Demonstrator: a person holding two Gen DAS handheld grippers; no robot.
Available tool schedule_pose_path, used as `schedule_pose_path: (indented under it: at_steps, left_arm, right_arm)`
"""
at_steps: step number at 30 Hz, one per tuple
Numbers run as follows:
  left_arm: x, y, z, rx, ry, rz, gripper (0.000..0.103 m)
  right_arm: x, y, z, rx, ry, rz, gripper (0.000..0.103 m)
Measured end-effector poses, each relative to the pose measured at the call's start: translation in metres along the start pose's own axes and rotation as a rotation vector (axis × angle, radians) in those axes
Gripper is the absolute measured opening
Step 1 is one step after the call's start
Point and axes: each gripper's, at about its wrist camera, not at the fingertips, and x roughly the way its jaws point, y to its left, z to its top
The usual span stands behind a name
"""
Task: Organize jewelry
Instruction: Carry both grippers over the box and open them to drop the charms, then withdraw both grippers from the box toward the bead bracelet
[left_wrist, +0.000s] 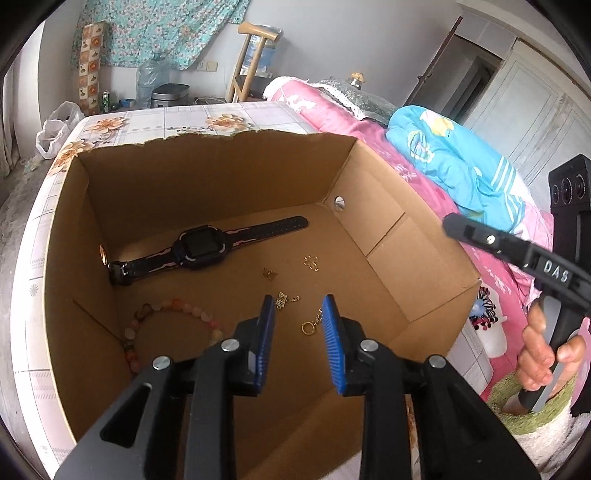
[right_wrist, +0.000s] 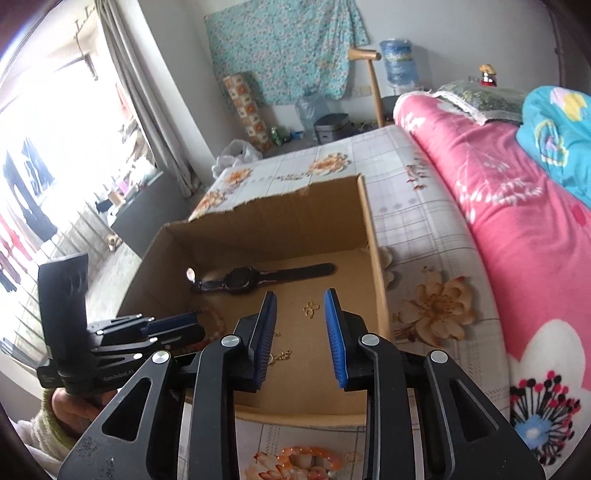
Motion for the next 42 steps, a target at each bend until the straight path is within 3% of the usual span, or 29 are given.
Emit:
schedule_pose_path:
  at_steps: [11, 18, 24, 28, 36, 42]
  left_arm:
    - [-0.040, -0.012, -0.013, 0.030, -0.091, 0.011, 0.043]
    - [-0.075, -0.022, -0.040, 0.068, -0.155, 0.034, 0.061]
    - [-0.099, -0.035, -0.074, 0.107, -0.181, 0.060, 0.074]
    - [-0.100, -0.045, -0.105, 0.117, -0.157, 0.077, 0.079]
    - [-0.063, -0.045, -0.160, 0.054, -0.022, 0.175, 0.082]
    - [-0.038, -0.032, -0.179, -0.001, 0.043, 0.252, 0.082]
  right_arm:
    - [-0.051, 0.003, -0.008, 0.021, -0.104, -0.001, 0.037]
    - [-0.078, -0.001, -0.037, 0.079, -0.140, -0.011, 0.041]
    - [-0.085, -0.010, -0.072, 0.164, -0.111, -0.018, 0.048]
    - [-0.080, -0.008, -0.097, 0.177, -0.053, -0.073, 0.053]
    - [-0.061, 0.015, -0.152, 0.054, 0.064, -0.278, 0.076]
    - [-0.046, 0.020, -0.177, -0.012, 0.125, -0.398, 0.084]
